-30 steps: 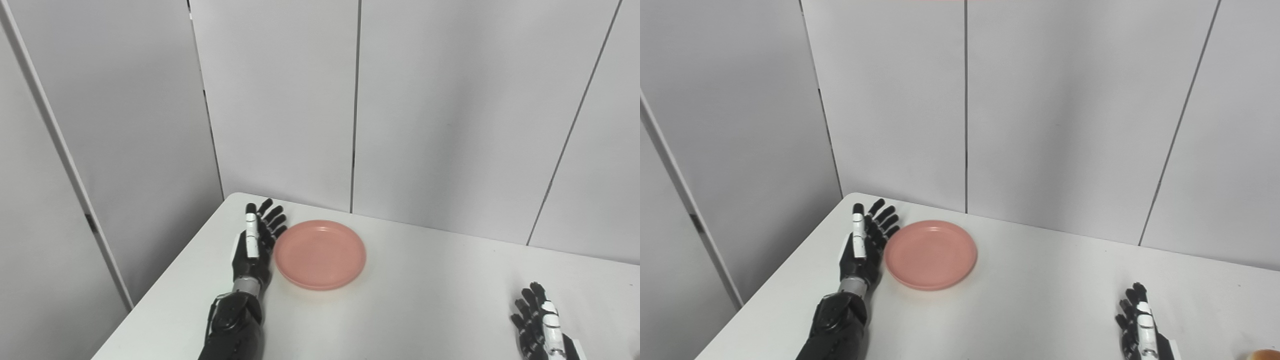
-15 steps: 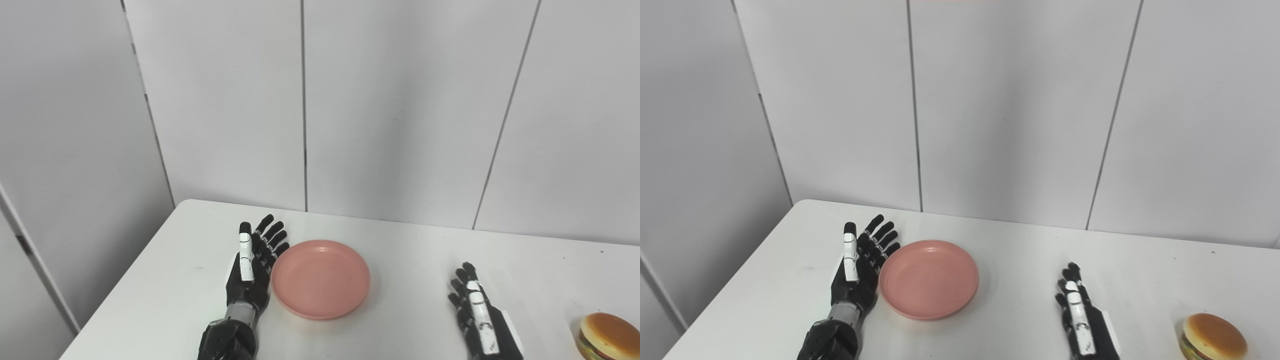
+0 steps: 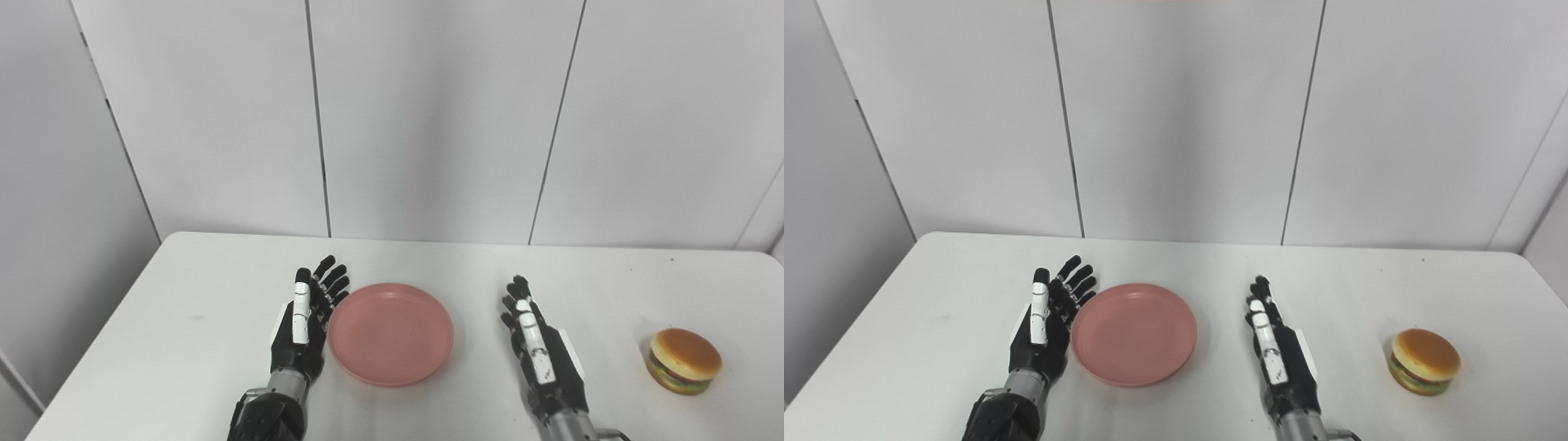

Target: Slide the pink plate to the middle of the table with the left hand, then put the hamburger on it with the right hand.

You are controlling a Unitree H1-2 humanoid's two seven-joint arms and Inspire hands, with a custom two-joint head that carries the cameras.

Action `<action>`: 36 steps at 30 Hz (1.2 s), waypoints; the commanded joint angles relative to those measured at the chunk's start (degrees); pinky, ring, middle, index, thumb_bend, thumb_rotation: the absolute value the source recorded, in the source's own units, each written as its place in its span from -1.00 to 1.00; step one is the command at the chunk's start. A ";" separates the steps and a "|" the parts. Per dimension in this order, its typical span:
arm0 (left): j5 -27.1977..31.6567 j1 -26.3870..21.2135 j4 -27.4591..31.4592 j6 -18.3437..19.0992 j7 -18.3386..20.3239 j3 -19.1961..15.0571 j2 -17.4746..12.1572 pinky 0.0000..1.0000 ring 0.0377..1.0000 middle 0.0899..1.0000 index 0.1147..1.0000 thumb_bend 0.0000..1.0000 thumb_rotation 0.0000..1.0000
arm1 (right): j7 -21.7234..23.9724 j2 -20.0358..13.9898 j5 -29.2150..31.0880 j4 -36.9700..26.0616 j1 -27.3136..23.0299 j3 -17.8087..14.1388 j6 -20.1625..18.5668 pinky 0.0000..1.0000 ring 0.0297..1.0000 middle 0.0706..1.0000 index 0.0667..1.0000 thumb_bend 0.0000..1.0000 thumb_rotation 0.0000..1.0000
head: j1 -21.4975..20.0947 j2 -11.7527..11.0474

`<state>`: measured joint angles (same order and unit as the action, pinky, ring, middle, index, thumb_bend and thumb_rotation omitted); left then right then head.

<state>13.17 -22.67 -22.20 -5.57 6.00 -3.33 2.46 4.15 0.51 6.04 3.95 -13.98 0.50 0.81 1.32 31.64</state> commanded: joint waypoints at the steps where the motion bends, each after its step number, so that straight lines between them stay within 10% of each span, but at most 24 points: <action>1: -1.22 3.24 0.38 1.24 -0.16 1.34 1.17 0.89 0.86 0.83 0.80 0.61 1.00 | -0.27 0.30 -0.21 -2.29 -2.08 0.06 0.33 1.00 1.00 1.00 1.00 0.16 0.84 | -0.19 0.28; 23: -6.97 6.34 4.07 0.11 -1.60 7.67 6.07 1.00 0.95 0.95 0.93 0.57 1.00 | 0.57 -0.71 1.44 -2.76 -2.80 -0.48 -0.34 1.00 1.00 1.00 1.00 0.17 0.80 | -1.49 0.78; 27: -6.94 6.25 2.92 -0.62 -1.80 7.57 6.61 1.00 0.95 0.95 0.93 0.59 1.00 | -1.28 -4.01 -6.87 1.00 -4.72 0.64 8.61 1.00 0.96 0.94 0.98 0.18 0.72 | -1.81 0.07; 36: -9.16 5.58 -1.13 -5.12 -5.15 6.59 7.86 1.00 0.95 0.95 0.95 0.54 1.00 | -0.43 -16.33 -18.51 0.40 -7.49 1.15 10.49 0.72 0.78 0.80 0.88 0.38 0.55 | -2.58 -1.08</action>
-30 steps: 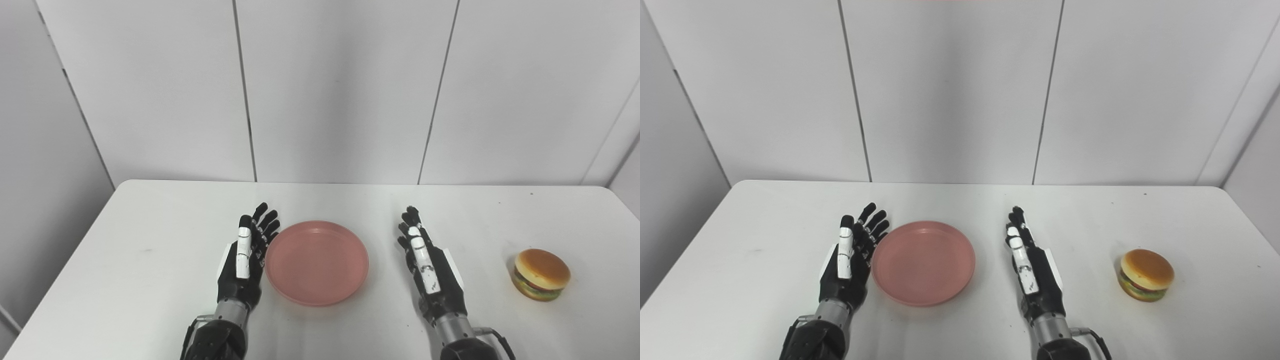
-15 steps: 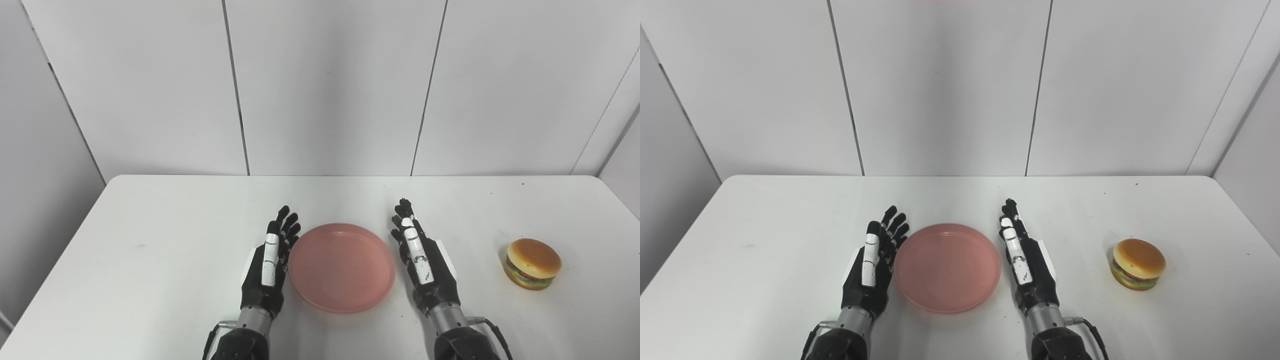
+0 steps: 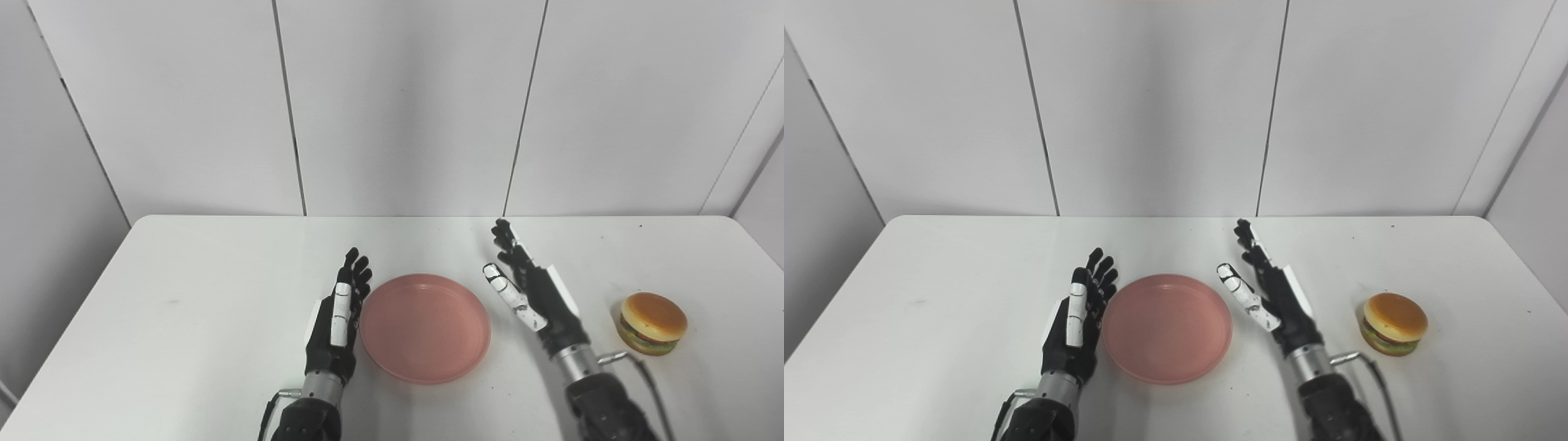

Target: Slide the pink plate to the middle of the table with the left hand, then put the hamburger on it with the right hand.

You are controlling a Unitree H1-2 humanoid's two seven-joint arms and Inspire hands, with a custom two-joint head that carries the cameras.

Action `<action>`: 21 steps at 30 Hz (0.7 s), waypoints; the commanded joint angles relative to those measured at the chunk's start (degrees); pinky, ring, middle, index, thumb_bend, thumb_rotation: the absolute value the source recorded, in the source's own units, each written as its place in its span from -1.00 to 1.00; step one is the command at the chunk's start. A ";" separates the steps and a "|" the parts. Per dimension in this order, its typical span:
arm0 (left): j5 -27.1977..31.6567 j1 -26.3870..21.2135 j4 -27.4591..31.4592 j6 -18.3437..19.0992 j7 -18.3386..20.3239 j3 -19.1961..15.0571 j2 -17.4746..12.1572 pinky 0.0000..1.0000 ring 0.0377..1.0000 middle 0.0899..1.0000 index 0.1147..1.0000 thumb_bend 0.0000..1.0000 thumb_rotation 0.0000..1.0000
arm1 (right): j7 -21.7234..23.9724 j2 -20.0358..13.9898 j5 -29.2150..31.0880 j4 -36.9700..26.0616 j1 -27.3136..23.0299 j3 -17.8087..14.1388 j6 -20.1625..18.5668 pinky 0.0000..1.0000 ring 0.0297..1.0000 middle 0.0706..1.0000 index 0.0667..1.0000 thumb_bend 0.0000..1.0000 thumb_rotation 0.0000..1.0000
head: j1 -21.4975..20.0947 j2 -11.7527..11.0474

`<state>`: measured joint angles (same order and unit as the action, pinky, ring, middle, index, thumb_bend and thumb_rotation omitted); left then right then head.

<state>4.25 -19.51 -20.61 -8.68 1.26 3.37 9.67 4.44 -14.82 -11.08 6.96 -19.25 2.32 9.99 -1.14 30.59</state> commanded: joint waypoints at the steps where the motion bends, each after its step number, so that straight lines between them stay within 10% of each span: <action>1: -0.12 2.50 -2.78 -1.97 -0.60 -0.28 0.80 1.00 0.94 0.95 0.95 0.53 1.00 | -0.94 -2.30 -2.49 -3.39 -2.41 -1.00 1.08 0.72 0.76 0.76 0.87 0.45 0.47 | -0.29 -0.10; 11: -0.54 2.84 -3.46 -3.17 -0.68 -0.92 0.35 1.00 0.98 0.99 0.99 0.48 1.00 | 4.67 -12.87 -13.88 -19.73 -1.37 -5.55 -16.26 0.53 0.78 0.84 0.76 0.51 -0.05 | -4.50 -0.79; 21: -0.81 3.14 -3.27 -3.39 -0.14 -1.10 -1.26 1.00 1.00 1.00 1.00 0.44 1.00 | 7.77 -18.56 -22.32 -26.08 -0.51 -6.87 -22.92 0.49 0.77 0.79 0.74 0.56 -0.17 | -9.03 -1.09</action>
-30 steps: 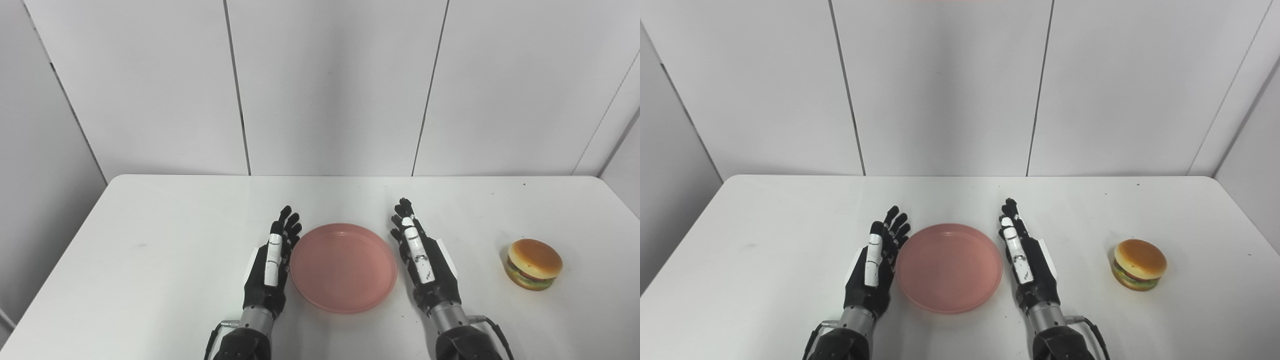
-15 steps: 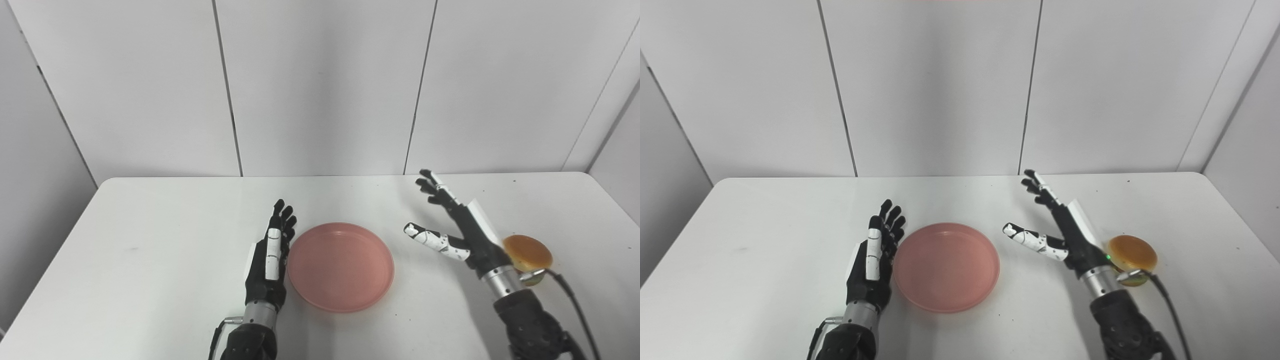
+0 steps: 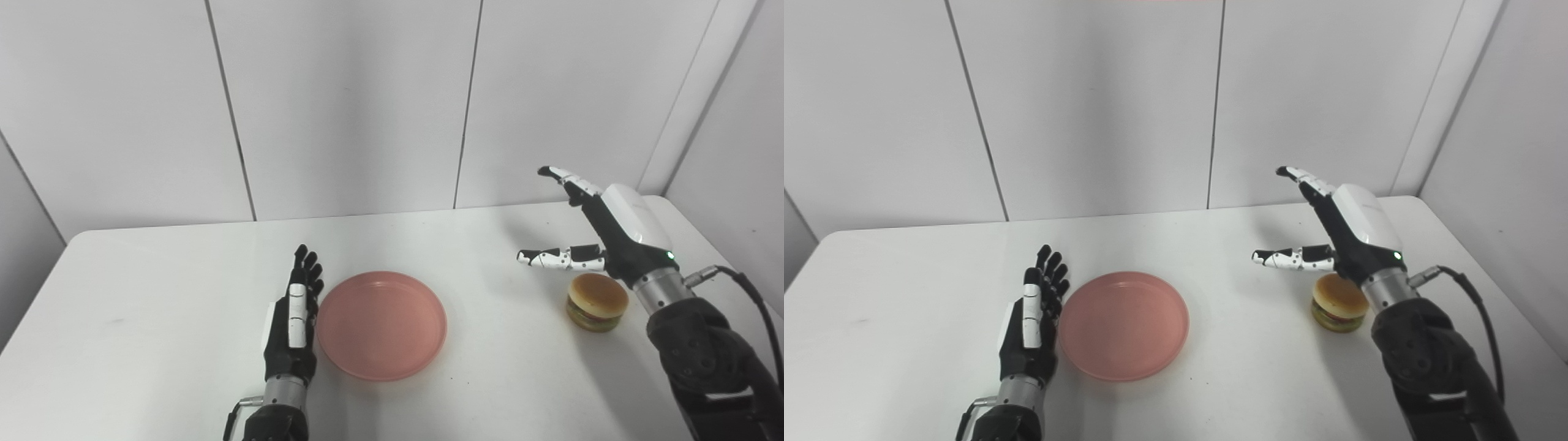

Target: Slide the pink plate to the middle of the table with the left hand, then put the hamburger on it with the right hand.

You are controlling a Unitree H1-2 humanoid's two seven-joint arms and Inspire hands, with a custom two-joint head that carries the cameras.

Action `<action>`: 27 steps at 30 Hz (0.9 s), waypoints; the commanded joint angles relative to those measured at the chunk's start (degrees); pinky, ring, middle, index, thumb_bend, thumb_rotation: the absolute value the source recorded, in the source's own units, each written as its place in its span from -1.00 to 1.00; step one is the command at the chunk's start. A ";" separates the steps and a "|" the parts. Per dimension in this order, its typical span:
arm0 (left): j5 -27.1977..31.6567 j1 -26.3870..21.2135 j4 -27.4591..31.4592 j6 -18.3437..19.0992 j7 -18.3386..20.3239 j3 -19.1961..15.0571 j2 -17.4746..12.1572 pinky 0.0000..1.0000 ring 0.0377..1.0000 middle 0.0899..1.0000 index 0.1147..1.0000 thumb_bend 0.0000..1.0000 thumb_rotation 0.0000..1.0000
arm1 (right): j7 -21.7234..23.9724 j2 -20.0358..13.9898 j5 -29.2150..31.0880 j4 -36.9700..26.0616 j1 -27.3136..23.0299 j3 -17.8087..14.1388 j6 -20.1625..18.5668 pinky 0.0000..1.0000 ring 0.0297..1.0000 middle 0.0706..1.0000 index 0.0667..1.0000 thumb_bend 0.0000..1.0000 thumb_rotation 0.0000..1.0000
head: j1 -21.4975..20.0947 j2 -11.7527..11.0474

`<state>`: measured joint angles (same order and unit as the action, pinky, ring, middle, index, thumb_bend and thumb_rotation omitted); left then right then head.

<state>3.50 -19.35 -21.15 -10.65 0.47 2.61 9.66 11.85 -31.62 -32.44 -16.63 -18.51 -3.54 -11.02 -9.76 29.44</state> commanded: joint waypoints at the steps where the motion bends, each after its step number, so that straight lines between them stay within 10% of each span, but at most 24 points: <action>1: -0.03 3.01 -2.68 -1.34 0.66 -0.38 -1.37 1.00 1.00 1.00 1.00 0.45 1.00 | 1.36 -2.07 -1.53 -3.23 -1.15 -1.14 -3.57 0.51 0.79 0.80 0.76 0.56 -0.18 | -0.71 0.02; 14: 1.52 3.38 -1.60 -0.09 1.80 -0.60 -2.47 1.00 1.00 1.00 1.00 0.44 1.00 | 11.59 -6.29 -13.67 -1.82 -2.01 4.19 -14.16 0.97 0.88 0.83 0.83 0.74 -0.24 | -3.07 0.29; 27: 1.58 3.16 -1.98 -0.44 1.61 -0.55 -2.45 1.00 0.99 1.00 1.00 0.44 1.00 | 14.19 -7.39 -12.57 8.34 -2.89 6.25 -13.66 0.97 0.88 0.84 0.84 0.94 -0.14 | -2.99 0.34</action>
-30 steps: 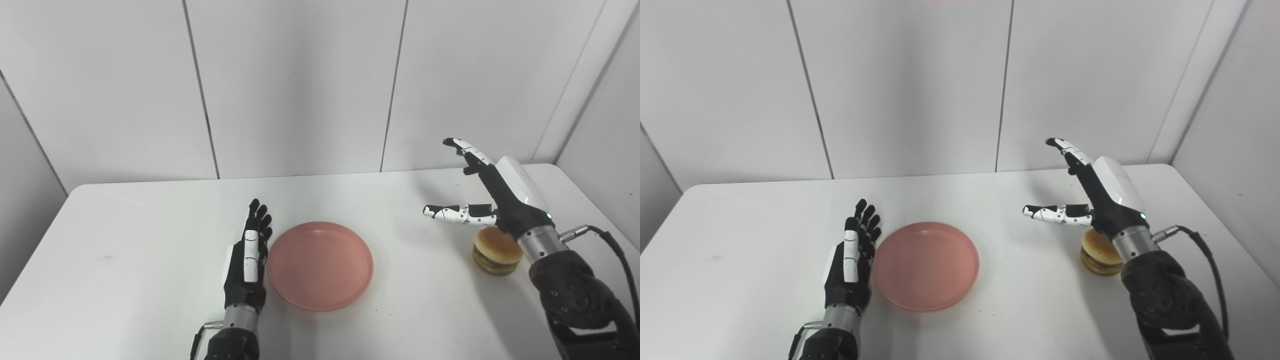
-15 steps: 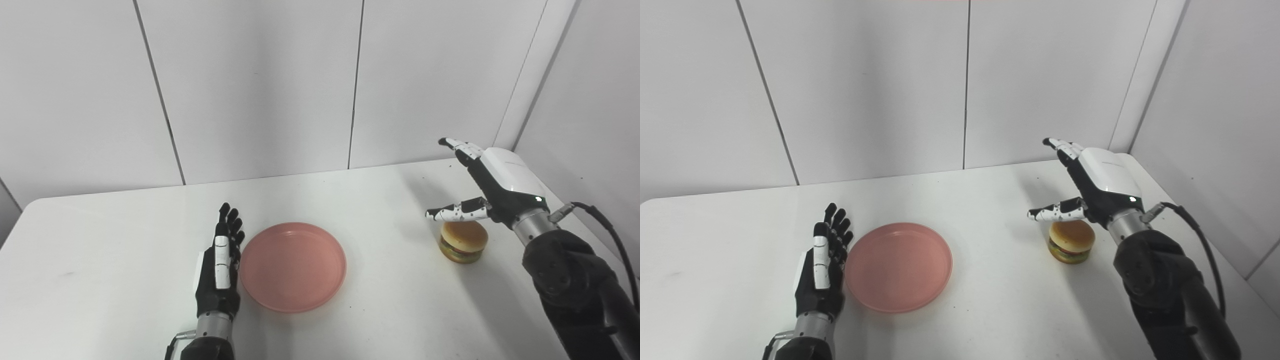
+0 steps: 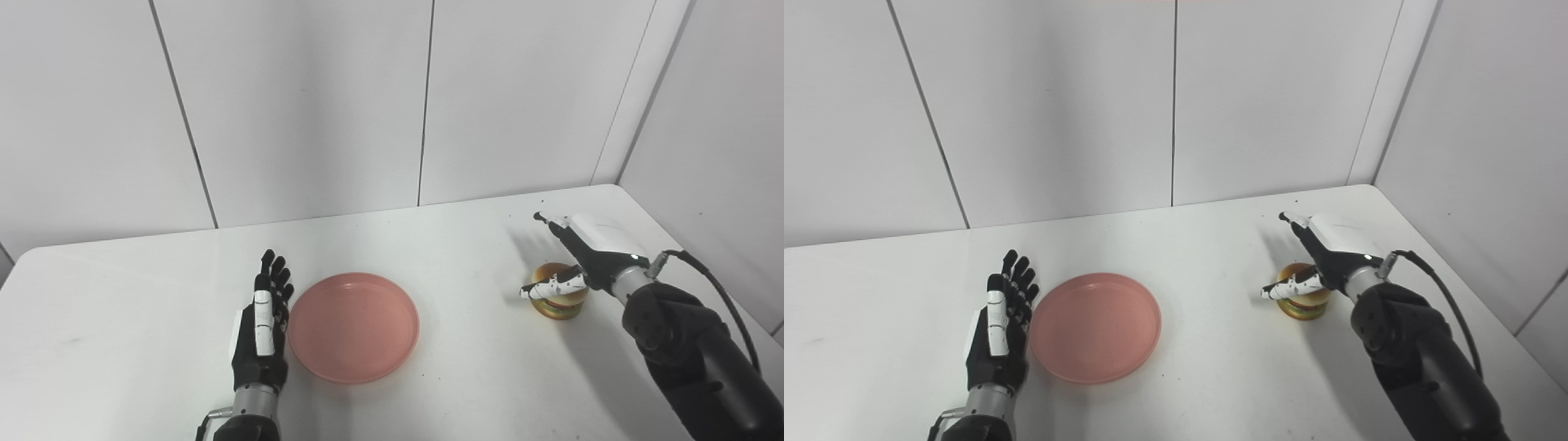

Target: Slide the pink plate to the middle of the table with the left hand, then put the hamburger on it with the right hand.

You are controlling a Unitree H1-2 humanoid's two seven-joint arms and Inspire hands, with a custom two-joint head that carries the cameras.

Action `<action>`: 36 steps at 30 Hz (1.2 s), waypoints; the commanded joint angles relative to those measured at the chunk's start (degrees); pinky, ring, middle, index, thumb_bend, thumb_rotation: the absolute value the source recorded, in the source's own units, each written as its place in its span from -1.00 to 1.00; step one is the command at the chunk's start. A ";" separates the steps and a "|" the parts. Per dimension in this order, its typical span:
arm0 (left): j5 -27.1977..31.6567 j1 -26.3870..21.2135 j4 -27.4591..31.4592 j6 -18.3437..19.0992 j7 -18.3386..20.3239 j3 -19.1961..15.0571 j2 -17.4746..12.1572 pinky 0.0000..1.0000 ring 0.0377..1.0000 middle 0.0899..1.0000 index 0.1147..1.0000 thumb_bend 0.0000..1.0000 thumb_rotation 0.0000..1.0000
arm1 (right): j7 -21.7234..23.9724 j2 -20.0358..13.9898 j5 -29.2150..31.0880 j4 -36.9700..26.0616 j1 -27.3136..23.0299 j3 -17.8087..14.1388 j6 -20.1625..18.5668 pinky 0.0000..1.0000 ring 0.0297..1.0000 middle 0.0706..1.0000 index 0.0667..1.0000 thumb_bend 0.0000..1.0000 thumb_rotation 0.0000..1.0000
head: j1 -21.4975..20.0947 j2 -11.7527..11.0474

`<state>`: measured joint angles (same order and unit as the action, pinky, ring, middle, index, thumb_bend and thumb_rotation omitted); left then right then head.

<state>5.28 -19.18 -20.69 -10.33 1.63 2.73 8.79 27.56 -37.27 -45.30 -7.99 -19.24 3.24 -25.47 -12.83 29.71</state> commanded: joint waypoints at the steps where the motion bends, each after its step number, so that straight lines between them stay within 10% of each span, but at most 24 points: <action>1: -0.25 3.03 -2.34 -0.67 0.43 -0.64 -1.57 1.00 0.98 1.00 1.00 0.44 1.00 | -2.16 -1.70 0.45 0.71 -2.09 -0.49 1.32 0.95 0.87 0.83 0.82 0.95 -0.15 | 0.18 0.24; 10: 0.03 3.26 -1.61 0.00 0.69 -0.48 -1.37 1.00 1.00 1.00 1.00 0.44 1.00 | -8.43 -1.45 3.64 12.02 -3.21 0.29 6.48 0.85 0.83 0.79 0.70 0.82 -0.36 | 0.57 0.43; 17: -0.49 3.20 -1.47 0.33 0.11 -0.42 -1.24 1.00 0.99 1.00 1.00 0.43 1.00 | -12.51 -1.08 8.43 13.47 -3.13 -1.19 9.45 0.04 0.19 0.41 0.26 0.64 -0.91 | 0.90 0.50; 20: -0.30 3.05 -1.75 -0.03 0.34 -0.42 -1.27 1.00 1.00 1.00 1.00 0.40 1.00 | -17.72 0.17 8.98 13.17 -2.64 -2.57 10.86 -0.21 -0.08 0.02 -0.10 0.12 -0.96 | 1.01 0.48; 24: -0.49 2.98 -1.63 0.29 0.19 -0.30 -1.16 1.00 0.99 1.00 1.00 0.41 1.00 | -21.68 1.59 9.79 12.26 -2.59 -3.77 11.34 0.03 0.11 -0.08 -0.11 0.06 -1.00 | 1.50 0.46; 36: -1.92 2.85 -1.79 0.85 -0.96 0.32 -0.38 1.00 0.99 1.00 1.00 0.48 1.00 | -30.68 4.75 12.88 9.17 -1.99 -6.27 16.68 -0.32 -0.24 -0.16 -0.07 0.06 -1.00 | 3.53 0.37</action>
<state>4.07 -19.15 -20.53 -9.87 0.80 3.09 8.88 -0.79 -31.58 -32.61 3.44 -19.72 -1.94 -11.95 -9.32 30.06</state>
